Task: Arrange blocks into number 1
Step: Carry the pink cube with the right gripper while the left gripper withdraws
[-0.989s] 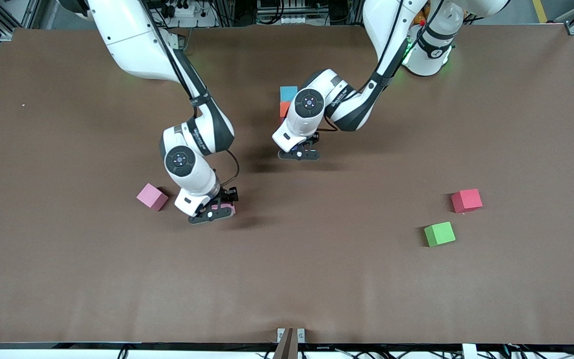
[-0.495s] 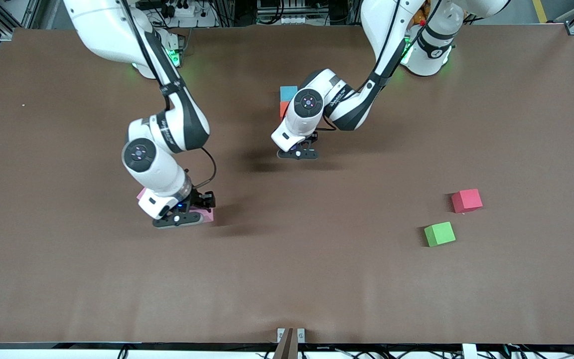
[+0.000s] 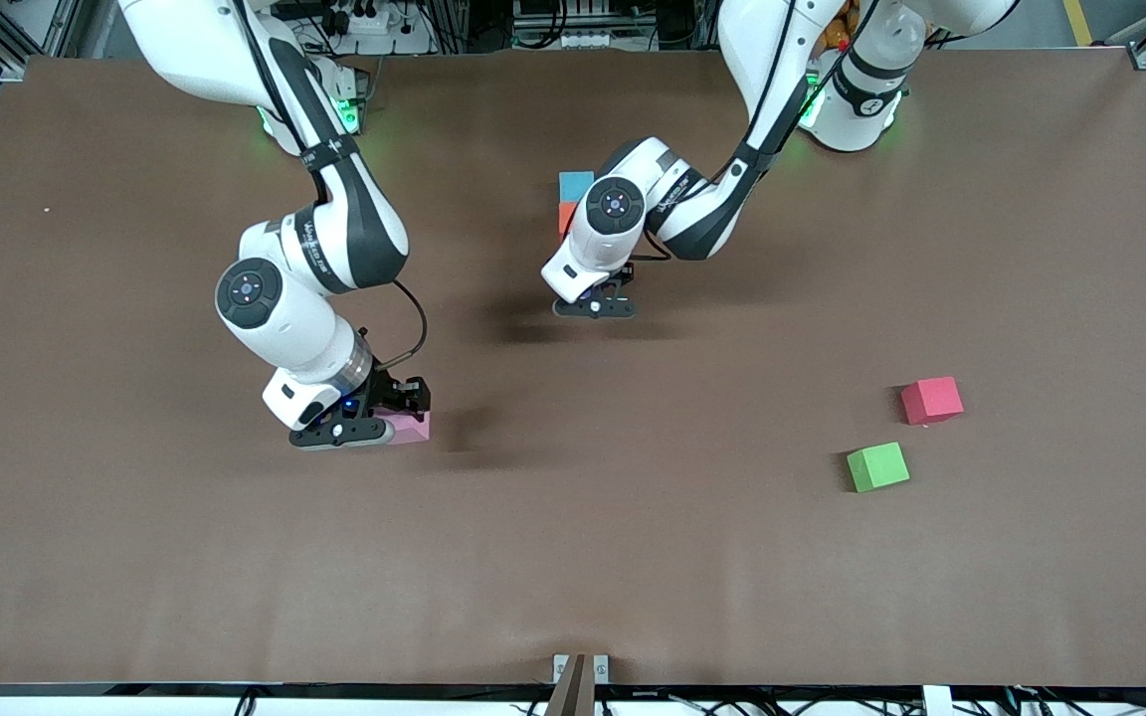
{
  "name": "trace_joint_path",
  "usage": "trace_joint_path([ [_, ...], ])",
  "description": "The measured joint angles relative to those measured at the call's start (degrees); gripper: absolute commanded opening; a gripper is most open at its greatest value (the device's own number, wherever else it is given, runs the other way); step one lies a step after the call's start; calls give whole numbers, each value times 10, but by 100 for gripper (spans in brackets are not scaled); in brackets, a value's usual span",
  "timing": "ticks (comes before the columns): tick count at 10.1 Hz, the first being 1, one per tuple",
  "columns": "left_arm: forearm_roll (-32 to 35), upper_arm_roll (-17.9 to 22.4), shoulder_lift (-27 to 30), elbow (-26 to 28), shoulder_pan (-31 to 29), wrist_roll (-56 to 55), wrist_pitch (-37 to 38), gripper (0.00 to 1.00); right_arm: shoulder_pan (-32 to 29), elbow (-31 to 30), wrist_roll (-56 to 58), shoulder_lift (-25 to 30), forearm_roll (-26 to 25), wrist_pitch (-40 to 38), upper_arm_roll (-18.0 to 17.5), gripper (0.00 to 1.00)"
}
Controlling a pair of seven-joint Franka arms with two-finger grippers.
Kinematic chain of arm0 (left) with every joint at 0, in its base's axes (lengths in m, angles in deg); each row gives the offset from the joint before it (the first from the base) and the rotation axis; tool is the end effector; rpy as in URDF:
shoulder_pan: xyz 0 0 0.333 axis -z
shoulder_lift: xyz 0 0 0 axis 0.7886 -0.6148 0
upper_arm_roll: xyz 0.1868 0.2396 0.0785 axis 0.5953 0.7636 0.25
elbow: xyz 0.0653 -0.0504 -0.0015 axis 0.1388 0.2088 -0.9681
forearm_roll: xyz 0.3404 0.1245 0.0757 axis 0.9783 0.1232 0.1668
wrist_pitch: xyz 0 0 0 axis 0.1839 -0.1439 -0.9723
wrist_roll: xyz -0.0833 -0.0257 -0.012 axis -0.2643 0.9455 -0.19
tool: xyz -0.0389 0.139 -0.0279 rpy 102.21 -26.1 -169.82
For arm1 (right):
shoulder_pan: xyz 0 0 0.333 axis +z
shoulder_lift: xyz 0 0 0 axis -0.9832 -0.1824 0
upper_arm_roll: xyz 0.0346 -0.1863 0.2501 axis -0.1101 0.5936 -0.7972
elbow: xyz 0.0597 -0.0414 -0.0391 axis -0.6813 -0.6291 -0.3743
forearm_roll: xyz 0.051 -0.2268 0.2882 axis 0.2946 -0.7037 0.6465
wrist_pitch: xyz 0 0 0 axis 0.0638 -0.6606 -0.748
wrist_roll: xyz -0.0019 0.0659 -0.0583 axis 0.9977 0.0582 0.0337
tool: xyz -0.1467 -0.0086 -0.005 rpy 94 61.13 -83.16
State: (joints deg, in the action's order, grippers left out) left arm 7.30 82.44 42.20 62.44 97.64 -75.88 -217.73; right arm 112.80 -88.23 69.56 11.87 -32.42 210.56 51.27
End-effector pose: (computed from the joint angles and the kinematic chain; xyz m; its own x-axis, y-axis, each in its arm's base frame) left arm 0.3773 -0.4932 0.1801 0.9837 -0.0074 -0.1798 0.0142 -0.9929 0.1182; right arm 0.6030 0.2459 0.2942 0.9916 0.0405 0.1231 0.0594 -0.9863 -0.1541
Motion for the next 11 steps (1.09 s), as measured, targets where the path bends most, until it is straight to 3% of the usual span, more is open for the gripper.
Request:
trace_joint_path([
  [5,0,18,24,-18,-18,-29,6,100,3,1,-16,6,2,3,-2,62],
  [9,17,23,129,-22,-126,-18,80,100,78,1,-92,5,2,7,-6,63],
  [11,28,23,150,-20,-192,14,106,100,130,0,-97,-8,2,7,-7,63],
])
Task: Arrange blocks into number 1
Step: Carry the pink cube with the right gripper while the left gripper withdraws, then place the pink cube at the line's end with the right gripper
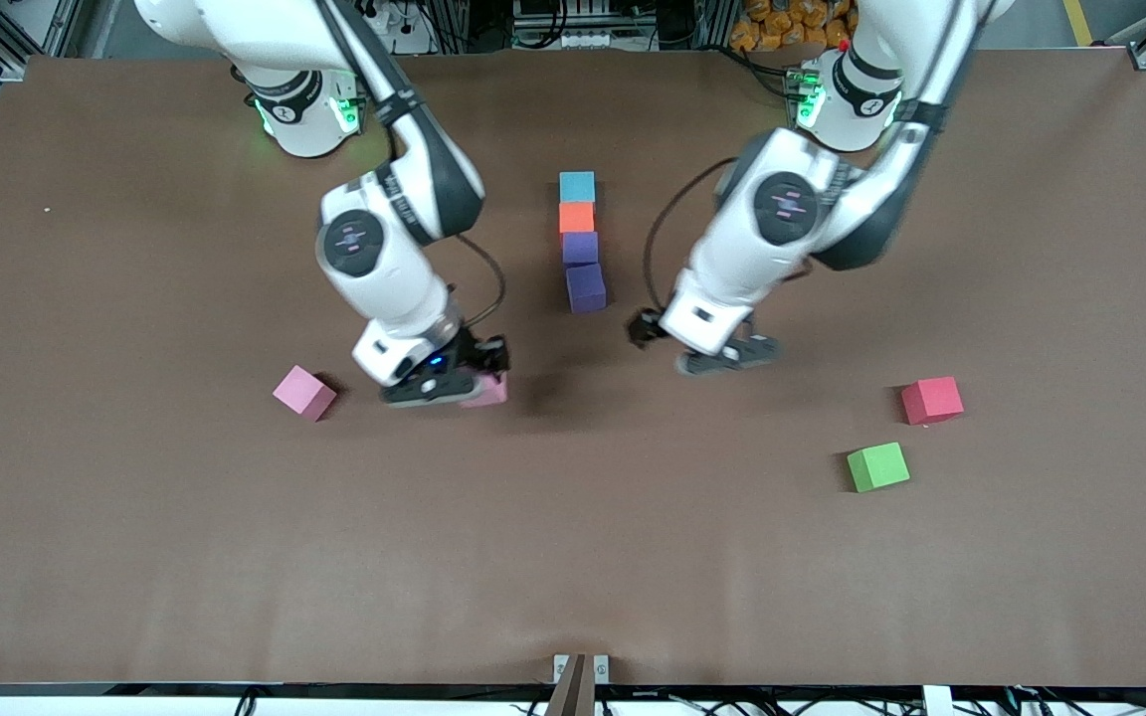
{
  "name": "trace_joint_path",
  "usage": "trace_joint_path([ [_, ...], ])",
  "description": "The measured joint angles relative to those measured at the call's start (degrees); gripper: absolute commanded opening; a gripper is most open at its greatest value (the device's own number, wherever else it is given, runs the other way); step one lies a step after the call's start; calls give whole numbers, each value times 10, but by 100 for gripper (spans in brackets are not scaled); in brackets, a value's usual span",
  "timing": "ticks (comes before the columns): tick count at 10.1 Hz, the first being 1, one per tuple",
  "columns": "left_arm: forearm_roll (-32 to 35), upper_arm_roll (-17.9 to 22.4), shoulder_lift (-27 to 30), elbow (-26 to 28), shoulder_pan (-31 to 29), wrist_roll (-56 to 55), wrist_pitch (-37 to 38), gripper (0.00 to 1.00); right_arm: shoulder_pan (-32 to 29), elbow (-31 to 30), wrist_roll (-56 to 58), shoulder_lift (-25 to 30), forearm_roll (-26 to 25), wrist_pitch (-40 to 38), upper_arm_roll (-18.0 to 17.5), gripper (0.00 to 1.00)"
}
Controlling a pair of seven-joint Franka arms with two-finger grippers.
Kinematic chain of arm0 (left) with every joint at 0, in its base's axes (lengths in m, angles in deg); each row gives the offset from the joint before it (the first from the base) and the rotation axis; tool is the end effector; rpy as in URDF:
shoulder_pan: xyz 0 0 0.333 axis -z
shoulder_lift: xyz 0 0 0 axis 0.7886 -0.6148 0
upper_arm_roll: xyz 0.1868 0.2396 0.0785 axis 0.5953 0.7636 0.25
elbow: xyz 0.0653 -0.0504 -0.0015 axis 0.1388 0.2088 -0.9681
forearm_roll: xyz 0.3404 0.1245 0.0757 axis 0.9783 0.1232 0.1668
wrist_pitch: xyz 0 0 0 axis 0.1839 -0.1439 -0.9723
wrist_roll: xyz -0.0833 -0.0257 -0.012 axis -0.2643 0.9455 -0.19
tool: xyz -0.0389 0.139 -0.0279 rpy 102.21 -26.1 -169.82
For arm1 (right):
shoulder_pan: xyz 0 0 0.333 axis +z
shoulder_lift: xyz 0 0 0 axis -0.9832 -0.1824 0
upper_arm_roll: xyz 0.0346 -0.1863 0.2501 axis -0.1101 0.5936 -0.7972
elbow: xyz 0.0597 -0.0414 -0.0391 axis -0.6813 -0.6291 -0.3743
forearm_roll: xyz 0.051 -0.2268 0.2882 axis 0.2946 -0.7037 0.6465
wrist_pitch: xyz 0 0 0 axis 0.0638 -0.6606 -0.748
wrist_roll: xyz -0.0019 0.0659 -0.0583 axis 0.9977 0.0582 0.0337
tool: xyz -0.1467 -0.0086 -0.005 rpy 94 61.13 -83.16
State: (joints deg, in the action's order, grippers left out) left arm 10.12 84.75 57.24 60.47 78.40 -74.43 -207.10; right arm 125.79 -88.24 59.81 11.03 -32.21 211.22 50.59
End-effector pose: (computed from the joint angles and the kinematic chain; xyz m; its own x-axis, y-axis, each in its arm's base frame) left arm 0.5330 -0.3246 0.3402 0.9629 0.2626 -0.0618 0.2695 -0.9471 0.1744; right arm 0.5290 0.3811 0.2854 0.9904 0.1048 0.0902 0.1192 -0.9776 -0.1734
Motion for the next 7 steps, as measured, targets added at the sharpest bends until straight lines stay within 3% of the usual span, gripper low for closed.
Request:
trace_joint_path([
  [5,5,0,28,3,-165,204,55,100,133,40,-83,-73,0,11,22,63],
  [7,62,0,69,3,-211,231,79,100,152,50,-94,-92,1,11,28,63],
])
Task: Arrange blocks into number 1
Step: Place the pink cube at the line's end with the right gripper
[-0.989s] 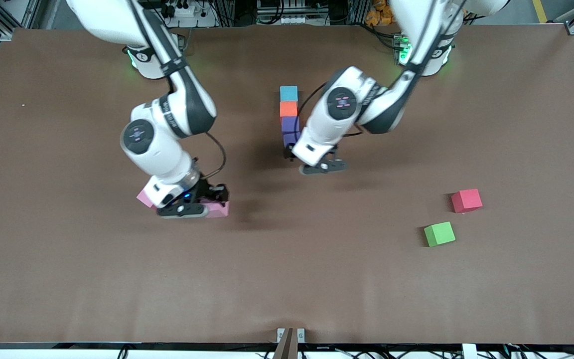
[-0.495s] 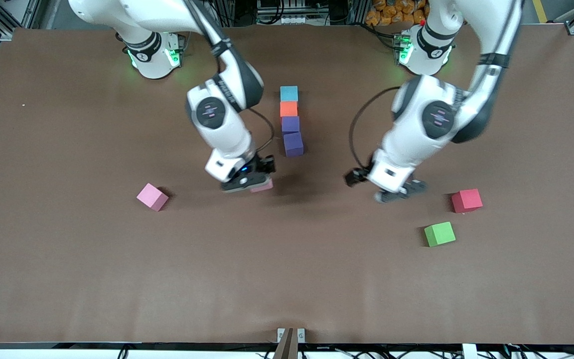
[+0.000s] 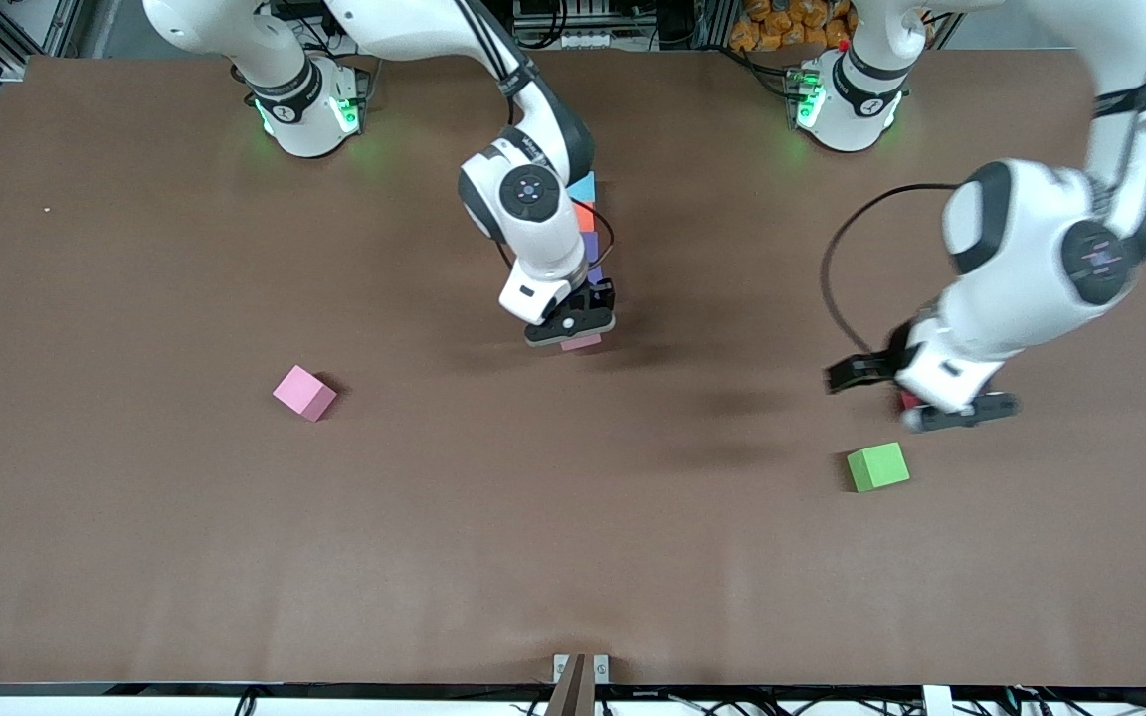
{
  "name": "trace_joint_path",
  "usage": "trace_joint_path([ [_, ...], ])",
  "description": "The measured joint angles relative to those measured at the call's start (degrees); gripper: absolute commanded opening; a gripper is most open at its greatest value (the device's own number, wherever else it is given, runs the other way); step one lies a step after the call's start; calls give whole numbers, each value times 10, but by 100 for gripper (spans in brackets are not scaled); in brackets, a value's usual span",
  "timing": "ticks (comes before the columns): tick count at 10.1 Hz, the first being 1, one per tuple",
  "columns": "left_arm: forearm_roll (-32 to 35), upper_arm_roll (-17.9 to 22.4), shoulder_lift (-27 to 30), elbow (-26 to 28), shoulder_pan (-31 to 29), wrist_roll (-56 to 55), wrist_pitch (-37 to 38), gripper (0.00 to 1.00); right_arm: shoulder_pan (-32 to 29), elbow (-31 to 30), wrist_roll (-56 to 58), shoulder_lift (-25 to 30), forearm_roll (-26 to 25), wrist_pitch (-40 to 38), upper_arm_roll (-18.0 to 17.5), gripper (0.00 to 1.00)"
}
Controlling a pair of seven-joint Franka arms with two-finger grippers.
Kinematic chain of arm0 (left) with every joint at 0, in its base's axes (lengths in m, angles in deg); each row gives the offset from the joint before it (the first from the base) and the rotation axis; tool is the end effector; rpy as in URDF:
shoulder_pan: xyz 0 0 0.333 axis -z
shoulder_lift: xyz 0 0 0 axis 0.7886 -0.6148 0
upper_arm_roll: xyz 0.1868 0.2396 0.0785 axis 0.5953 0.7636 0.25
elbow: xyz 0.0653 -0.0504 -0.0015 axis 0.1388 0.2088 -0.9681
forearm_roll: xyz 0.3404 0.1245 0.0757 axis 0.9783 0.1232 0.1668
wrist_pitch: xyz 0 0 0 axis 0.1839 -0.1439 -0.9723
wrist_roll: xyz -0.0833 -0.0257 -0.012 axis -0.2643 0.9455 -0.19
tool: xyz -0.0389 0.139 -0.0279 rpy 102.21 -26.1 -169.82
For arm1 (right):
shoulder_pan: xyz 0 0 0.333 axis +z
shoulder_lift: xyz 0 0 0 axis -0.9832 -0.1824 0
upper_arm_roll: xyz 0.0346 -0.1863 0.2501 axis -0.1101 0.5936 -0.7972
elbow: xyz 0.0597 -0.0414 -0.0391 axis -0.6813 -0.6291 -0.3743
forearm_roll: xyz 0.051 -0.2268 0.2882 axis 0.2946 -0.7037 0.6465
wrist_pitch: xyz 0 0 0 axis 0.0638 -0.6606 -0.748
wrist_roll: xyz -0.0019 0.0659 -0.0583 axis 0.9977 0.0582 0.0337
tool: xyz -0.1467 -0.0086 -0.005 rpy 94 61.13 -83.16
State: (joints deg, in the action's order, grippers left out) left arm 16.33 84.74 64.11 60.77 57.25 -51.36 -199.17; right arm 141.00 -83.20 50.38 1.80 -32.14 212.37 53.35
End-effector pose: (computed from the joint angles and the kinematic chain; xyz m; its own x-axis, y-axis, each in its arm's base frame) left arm 0.5898 -0.1018 0.3967 0.9859 0.1653 0.0245 0.1625 -0.9826 0.0902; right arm 0.4433 0.5021 0.2244 0.9820 0.1782 0.0623 0.1842 -0.9765 -0.1114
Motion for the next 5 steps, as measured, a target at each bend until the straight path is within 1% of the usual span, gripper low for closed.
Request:
trace_joint_path([
  [1,25,1,23,0,-16,3,6,100,4,2,-1,-5,10,1,0,63],
  [2,32,3,44,0,-26,9,14,100,7,3,-1,-9,24,6,0,63],
  [4,33,25,73,-8,-29,16,53,100,14,3,-1,-16,35,18,0,63],
  [5,33,37,82,-20,-28,22,75,100,17,3,-1,-20,37,18,0,63],
])
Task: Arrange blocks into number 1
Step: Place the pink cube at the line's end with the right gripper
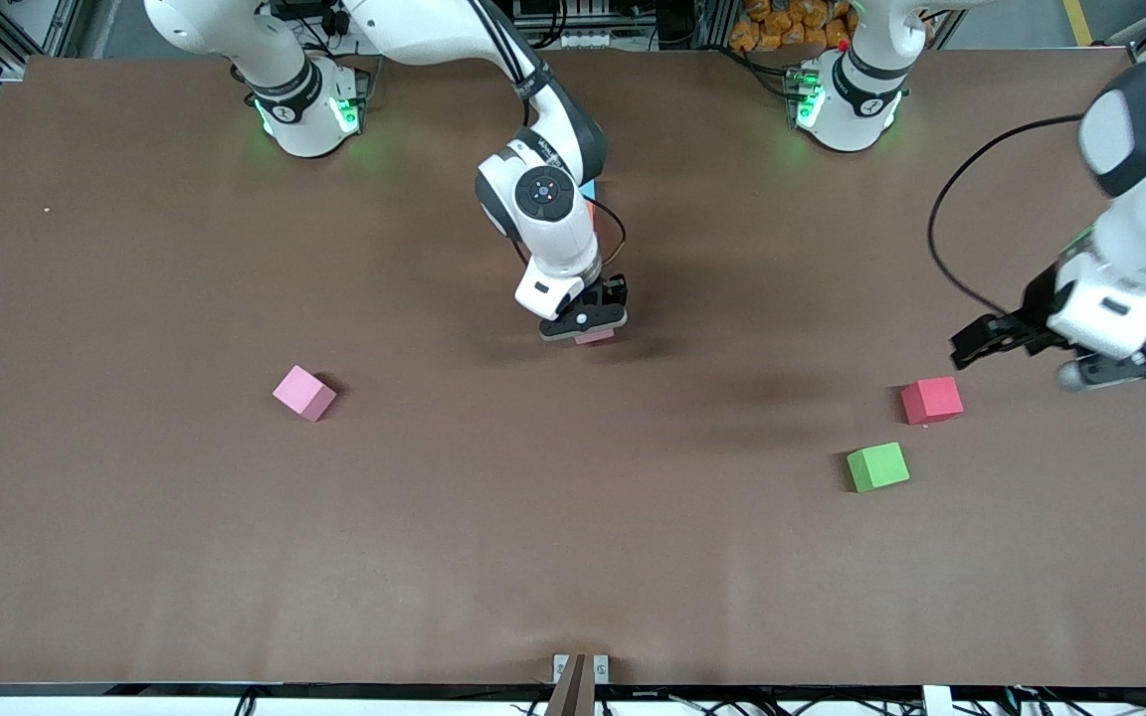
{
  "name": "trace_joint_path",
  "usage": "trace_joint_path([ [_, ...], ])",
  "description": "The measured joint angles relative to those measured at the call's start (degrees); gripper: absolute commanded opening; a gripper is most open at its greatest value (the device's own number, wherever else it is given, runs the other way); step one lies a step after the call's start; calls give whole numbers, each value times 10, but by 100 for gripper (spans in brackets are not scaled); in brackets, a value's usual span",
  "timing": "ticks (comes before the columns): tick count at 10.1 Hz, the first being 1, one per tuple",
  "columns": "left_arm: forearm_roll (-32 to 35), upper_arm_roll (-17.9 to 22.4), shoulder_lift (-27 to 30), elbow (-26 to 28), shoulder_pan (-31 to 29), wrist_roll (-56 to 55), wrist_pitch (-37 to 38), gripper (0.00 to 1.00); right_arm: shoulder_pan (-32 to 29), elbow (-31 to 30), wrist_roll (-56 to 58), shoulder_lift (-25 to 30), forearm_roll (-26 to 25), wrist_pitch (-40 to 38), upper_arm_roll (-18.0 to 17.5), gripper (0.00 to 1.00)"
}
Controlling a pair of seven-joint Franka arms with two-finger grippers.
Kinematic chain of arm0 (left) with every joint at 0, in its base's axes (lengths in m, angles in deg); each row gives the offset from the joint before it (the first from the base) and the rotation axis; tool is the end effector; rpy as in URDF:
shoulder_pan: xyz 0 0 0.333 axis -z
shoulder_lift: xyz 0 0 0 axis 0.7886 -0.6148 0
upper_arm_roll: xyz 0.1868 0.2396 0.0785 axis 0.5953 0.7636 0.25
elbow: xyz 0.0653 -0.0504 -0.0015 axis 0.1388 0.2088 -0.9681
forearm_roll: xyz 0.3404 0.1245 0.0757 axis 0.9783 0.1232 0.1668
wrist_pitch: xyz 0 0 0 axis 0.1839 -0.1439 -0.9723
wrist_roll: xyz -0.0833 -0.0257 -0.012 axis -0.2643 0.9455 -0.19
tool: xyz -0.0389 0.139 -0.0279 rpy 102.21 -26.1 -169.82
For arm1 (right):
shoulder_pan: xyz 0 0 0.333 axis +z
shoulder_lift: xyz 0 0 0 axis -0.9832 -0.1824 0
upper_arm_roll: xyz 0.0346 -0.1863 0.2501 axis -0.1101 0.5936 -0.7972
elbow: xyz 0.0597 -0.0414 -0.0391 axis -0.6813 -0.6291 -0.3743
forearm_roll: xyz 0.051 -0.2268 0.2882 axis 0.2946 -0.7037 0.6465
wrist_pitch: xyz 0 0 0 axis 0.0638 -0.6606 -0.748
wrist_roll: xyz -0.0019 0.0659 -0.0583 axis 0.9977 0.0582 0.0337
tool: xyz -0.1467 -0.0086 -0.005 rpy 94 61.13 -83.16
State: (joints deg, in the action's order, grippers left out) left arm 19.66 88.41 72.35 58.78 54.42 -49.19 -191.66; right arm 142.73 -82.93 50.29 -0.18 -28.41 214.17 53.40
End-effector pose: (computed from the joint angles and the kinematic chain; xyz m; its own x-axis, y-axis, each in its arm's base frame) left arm 0.5706 -0.0300 0.4836 0.9736 0.2091 0.0911 0.2063 -0.9777 0.0385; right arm 0.4296 0.5166 0.2072 0.9862 0.1586 0.0476 0.1638 -0.9763 -0.1414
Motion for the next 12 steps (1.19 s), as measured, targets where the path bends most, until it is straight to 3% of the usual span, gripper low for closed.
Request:
trace_joint_path([
  [6,0,34,43,-96,26,38,147,100,7,-4,0,-9,2,-2,0,67],
  [9,0,31,43,-113,27,45,182,100,14,-9,0,-10,2,-3,0,80],
  [10,0,19,43,-116,19,45,184,100,14,-10,0,-10,2,-3,0,100],
  [12,0,-7,43,-122,-5,45,188,100,14,-11,-7,-9,3,-3,2,100],
])
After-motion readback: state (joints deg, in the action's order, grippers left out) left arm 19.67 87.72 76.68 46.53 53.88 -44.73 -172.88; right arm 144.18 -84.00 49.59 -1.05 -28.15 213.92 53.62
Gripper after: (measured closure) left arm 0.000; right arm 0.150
